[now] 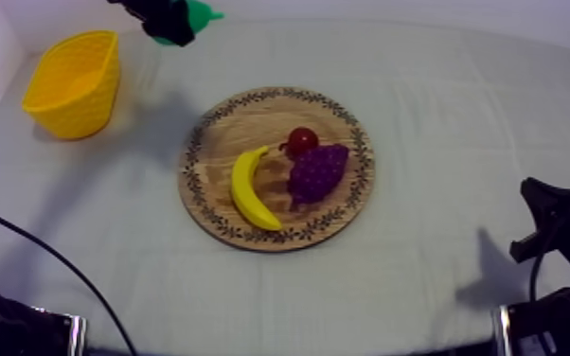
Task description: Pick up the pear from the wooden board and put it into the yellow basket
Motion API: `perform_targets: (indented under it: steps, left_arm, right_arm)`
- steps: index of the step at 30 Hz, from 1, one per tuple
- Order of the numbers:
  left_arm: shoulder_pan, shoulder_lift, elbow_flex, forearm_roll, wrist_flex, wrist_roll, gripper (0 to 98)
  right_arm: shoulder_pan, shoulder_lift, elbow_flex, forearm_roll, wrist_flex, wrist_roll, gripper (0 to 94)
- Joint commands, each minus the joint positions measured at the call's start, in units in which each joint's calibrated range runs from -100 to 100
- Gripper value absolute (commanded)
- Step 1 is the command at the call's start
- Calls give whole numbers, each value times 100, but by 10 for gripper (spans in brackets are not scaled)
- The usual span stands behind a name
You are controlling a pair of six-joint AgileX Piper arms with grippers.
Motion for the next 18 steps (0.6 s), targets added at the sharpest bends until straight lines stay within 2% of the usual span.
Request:
perform_targets:
  steps: [1,18]
  left_arm:
    - [-229,-43,-6,3,0,42,463]
    - [-2046,-378,378,-20,2,222,444]
  right_arm:
    - [0,-4,-5,-1,4,-1,4]
    - [0,-4,-5,-1,4,-1,4]
